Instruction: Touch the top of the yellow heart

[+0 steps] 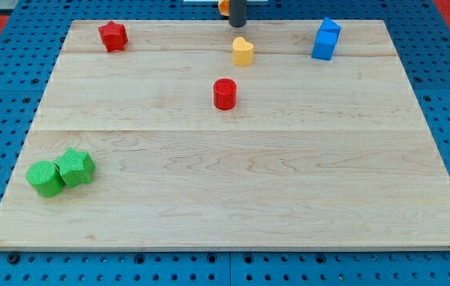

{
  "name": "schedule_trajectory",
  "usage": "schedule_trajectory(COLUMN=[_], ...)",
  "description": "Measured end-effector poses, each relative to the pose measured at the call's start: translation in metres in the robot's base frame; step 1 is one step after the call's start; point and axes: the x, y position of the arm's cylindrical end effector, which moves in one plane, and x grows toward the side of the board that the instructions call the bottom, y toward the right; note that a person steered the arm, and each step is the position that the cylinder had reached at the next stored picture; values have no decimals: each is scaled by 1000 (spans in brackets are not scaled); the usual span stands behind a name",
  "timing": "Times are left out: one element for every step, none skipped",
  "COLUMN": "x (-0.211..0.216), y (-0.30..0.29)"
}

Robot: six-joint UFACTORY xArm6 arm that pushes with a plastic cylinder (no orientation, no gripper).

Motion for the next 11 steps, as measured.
schedule_trajectory(x=[47,84,70,59,59,58,73,74,53,36,98], y=[0,-1,2,-5,-9,-9,-8,-7,19,38,26])
